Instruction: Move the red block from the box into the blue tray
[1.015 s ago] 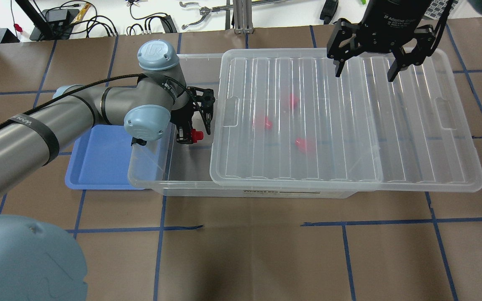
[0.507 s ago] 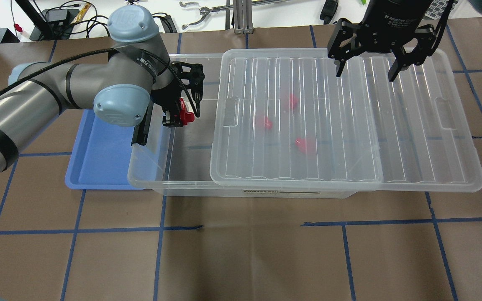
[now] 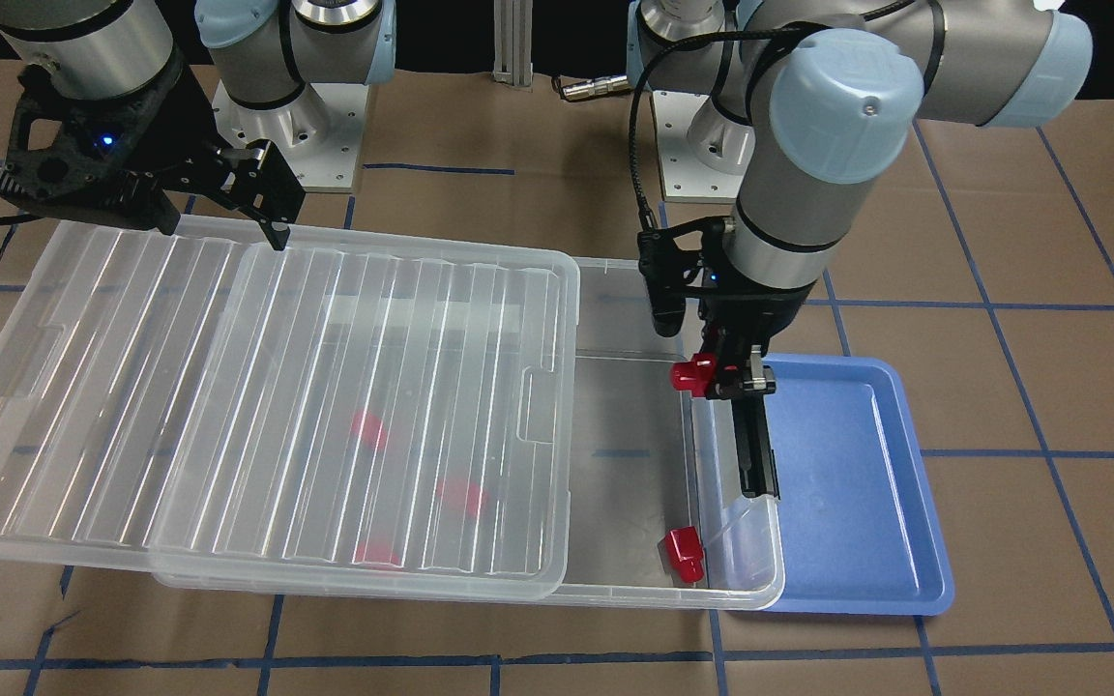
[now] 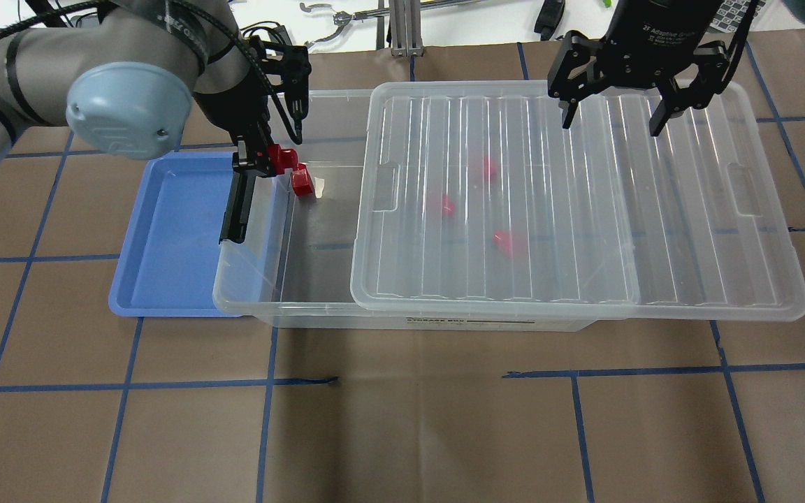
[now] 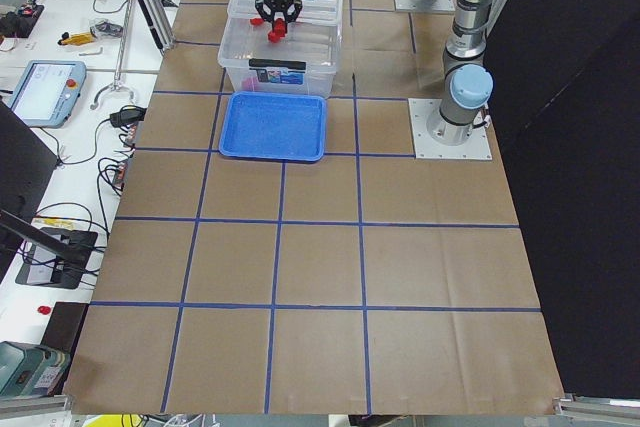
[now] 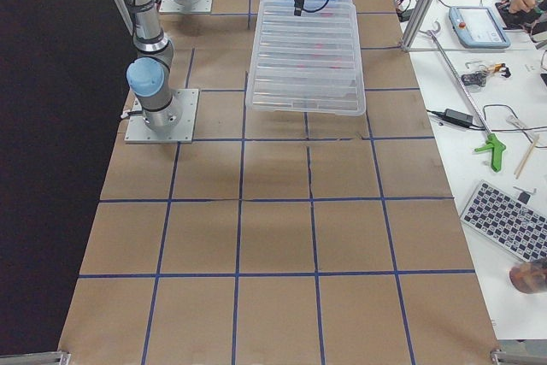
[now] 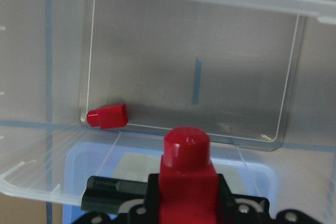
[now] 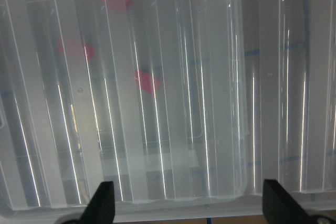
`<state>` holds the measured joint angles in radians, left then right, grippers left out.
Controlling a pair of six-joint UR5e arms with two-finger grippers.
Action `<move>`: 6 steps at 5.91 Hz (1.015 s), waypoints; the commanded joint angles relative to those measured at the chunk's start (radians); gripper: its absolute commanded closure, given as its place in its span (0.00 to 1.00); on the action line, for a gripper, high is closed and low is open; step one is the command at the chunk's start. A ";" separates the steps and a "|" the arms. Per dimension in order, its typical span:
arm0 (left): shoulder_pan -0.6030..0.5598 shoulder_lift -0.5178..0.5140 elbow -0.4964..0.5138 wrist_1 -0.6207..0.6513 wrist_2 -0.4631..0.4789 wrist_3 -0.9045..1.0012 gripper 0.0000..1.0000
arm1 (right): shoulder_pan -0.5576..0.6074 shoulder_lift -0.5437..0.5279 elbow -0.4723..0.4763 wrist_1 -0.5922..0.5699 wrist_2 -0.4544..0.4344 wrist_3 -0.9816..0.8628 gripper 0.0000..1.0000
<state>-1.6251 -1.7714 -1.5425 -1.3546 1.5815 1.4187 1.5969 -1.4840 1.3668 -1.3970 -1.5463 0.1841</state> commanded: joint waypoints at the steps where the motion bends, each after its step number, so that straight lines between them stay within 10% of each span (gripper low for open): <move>1: 0.089 -0.003 0.007 0.000 0.000 0.043 0.80 | 0.000 -0.001 0.000 0.001 -0.001 0.000 0.00; 6: 0.292 -0.075 -0.019 0.046 -0.015 0.273 0.80 | -0.201 0.013 0.029 -0.054 -0.009 -0.313 0.00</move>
<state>-1.3662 -1.8102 -1.5628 -1.3366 1.5701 1.6616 1.4965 -1.4736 1.3788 -1.4415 -1.5541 -0.0185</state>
